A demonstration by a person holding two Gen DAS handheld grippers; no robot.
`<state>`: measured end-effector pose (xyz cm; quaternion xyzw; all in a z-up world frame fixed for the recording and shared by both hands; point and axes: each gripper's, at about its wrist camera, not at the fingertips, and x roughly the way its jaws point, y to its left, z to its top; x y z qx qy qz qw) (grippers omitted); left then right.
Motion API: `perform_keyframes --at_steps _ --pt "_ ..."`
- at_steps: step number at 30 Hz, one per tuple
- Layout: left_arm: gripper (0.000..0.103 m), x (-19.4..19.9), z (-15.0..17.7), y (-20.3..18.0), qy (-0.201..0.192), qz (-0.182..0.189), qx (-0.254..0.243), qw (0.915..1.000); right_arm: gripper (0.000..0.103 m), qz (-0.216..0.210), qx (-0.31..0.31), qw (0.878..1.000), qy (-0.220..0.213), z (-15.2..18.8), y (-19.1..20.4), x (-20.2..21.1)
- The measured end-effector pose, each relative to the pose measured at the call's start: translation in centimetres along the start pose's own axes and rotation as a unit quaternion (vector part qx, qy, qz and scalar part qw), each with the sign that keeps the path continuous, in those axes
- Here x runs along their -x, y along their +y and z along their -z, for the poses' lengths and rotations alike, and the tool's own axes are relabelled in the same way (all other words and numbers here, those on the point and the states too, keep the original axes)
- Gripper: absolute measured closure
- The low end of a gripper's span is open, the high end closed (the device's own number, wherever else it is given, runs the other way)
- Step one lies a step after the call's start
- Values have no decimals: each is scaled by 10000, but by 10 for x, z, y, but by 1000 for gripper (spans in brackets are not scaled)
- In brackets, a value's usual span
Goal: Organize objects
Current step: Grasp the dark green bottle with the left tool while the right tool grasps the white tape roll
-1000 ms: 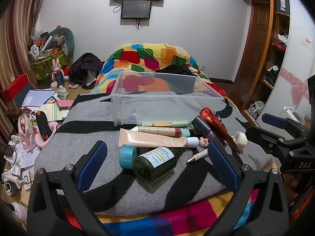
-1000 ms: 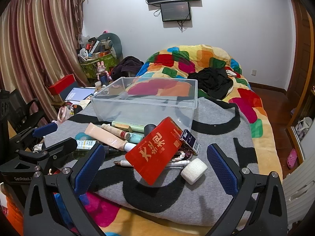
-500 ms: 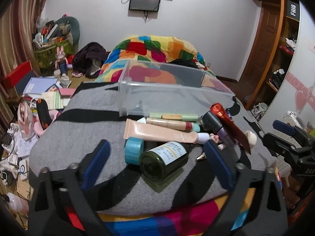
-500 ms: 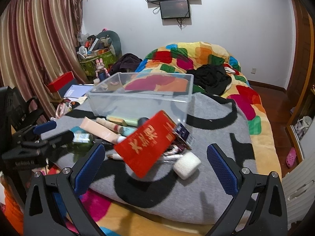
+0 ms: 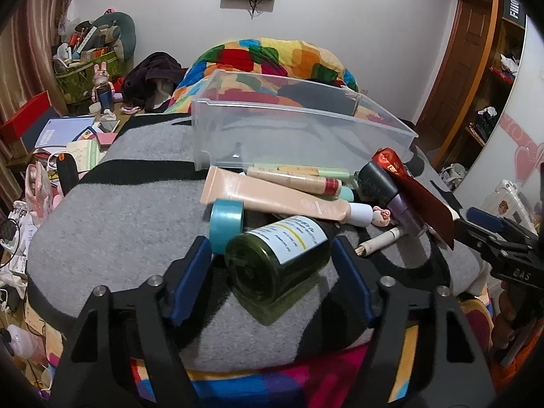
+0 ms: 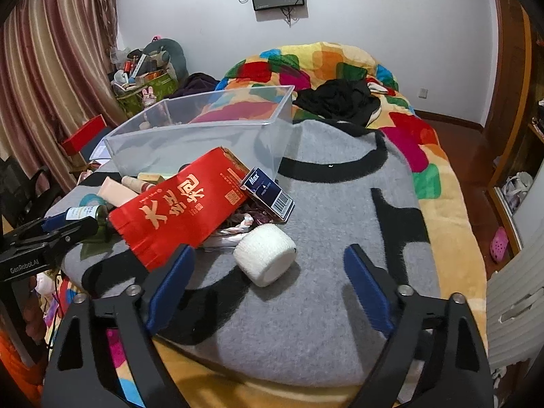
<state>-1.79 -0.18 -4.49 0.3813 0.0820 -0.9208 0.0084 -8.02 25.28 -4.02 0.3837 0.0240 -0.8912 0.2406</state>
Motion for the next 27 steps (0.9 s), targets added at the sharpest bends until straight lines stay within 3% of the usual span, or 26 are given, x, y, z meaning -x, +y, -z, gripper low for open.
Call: perform_keyframes --at_steps 8,15,27 --pt "44 1 2 -4 -68 8 -93 9999 63 -180 -95 9995 223 0 -5 -18" --pt "54 14 -2 3 -126 243 68 9996 64 -119 -49 9999 -7 -3 -3 -4" --pt "60 38 -22 6 -527 346 8 9980 65 -225 -15 9987 -461 -30 2 25"
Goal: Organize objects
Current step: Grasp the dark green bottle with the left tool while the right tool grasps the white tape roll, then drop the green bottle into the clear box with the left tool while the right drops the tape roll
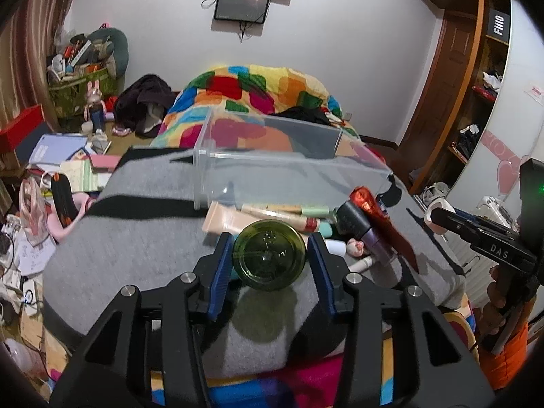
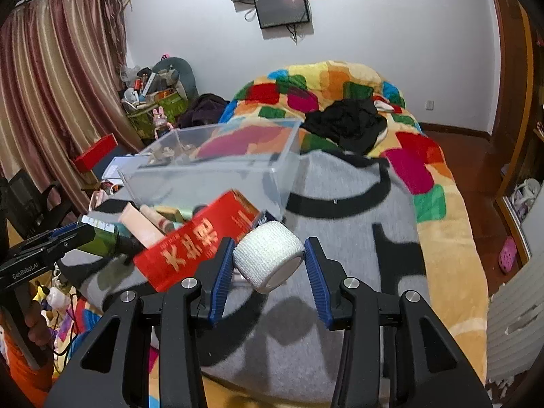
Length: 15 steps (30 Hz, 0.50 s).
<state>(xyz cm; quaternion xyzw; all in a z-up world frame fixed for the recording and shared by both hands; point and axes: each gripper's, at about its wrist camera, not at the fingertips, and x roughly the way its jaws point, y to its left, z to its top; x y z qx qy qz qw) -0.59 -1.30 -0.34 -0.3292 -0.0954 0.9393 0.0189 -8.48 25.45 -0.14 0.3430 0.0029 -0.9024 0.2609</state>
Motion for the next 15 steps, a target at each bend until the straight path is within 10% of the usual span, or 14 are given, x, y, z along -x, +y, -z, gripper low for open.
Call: perform_keyframes --at_steps 15 --pt "60 6 -58 5 -474 -25 -105 9988 64 -150 263 9988 -374 -44 19 -3"
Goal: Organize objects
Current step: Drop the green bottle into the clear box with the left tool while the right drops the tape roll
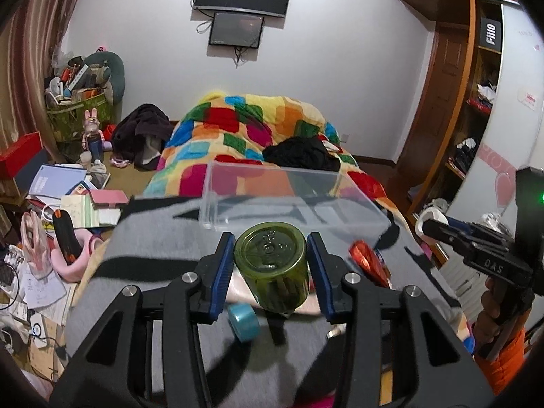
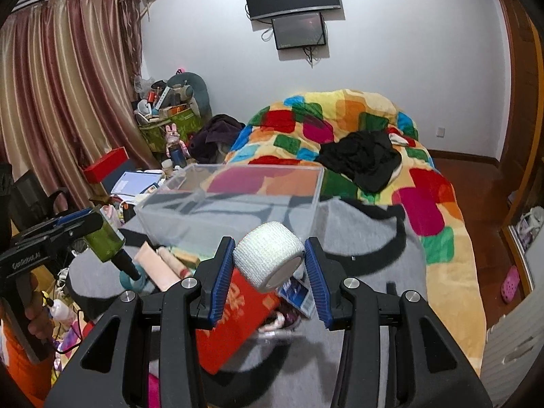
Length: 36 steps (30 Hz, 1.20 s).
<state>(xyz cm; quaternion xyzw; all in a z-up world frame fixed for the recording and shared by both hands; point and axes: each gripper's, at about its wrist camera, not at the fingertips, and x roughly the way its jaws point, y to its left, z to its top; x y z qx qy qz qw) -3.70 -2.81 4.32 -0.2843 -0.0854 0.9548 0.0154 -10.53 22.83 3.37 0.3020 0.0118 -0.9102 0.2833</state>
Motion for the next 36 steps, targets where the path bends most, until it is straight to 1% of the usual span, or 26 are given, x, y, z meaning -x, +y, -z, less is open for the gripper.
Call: perform_keyframes --at_steps 3,8,15,18,23,29,36 --pt "60 -4 -16 5 -110 -40 54 9999 64 8 70 10000 -43 -9 4 -5" --pt "60 -13 -38 13 -282 -232 115 9993 64 2 165 9999 -9 -24 8 -20" --pt "60 -35 -60 21 -392 -424 204 9981 64 -64 201 9995 252 -39 10 -56" --pt "60 -47 -66 22 -388 -548 197 9975 64 -16 235 9990 391 -45 9 -74" --pt "60 -79 -69 25 -155 -640 233 9976 64 8 238 9973 700 -50 8 -105" --pt "60 -112 -61 28 193 -485 363 9980 64 7 343 9933 1100 -45 11 -135" --pt "60 -135 -51 24 657 -318 308 9969 64 -25 457 9896 1361 -40 16 -152"
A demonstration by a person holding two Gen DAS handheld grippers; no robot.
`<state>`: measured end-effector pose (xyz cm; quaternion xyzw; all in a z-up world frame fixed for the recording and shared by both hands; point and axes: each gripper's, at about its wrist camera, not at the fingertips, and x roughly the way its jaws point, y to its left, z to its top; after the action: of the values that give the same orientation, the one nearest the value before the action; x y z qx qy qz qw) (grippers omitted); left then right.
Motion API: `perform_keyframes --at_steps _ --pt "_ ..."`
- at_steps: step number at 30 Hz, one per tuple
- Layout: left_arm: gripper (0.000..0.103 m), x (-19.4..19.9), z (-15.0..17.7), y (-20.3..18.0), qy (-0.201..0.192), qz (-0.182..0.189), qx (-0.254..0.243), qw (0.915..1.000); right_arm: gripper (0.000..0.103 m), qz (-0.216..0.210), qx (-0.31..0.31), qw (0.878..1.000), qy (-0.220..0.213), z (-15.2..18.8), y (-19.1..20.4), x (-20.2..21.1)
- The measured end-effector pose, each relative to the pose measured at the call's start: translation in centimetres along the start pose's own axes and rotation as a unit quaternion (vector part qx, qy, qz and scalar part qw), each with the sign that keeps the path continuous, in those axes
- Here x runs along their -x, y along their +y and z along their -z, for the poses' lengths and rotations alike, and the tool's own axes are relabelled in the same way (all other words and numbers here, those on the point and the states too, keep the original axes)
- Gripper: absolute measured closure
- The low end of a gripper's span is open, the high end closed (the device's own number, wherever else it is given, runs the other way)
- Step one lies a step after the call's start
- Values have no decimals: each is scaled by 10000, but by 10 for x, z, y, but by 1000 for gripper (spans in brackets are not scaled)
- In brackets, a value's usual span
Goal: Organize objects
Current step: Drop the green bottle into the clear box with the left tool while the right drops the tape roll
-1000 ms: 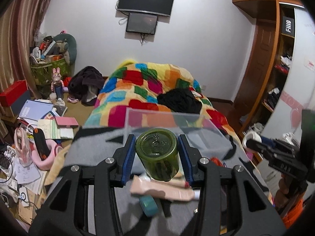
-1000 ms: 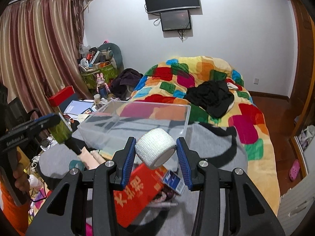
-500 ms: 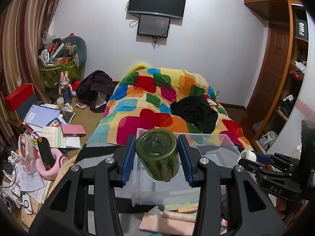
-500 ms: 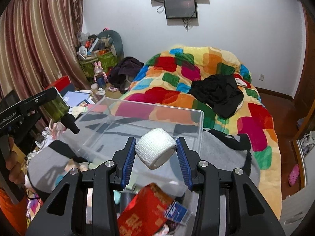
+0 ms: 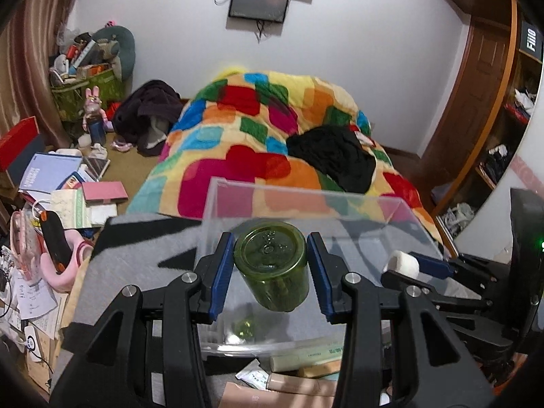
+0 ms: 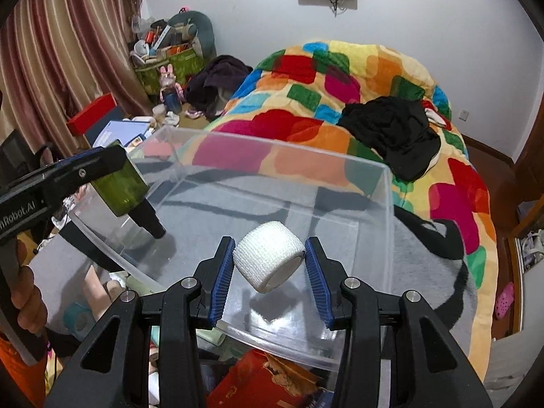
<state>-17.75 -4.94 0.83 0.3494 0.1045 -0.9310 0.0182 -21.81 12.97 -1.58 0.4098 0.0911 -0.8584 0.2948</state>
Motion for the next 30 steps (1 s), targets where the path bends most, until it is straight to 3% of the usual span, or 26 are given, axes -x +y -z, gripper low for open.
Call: perform_keyframes --at_steps 3,5,7,10,20,23,30 --pt "60 -4 3 2 171 136 62 9997 63 33 15 10000 20 -1 2 -3" --pt "60 -5 5 3 210 146 82 9996 57 -11 -24 10000 24 -1 2 -3" --pt "60 -4 6 3 226 148 88 9996 44 1 -40 10000 -38 -1 2 0" --pt "58 1 7 3 235 166 77 9996 39 108 5 9998 -154 -1 4 7" --pt "27 35 20 -2 -2 -74 -256 9996 27 253 11 9985 -477 9 4 42" --pt "21 44 28 0 7 -135 -346 9993 21 255 -117 9978 -602 18 -2 56" --pt "17 56 58 9 224 -177 -374 9989 20 230 -298 9982 -473 44 -11 72"
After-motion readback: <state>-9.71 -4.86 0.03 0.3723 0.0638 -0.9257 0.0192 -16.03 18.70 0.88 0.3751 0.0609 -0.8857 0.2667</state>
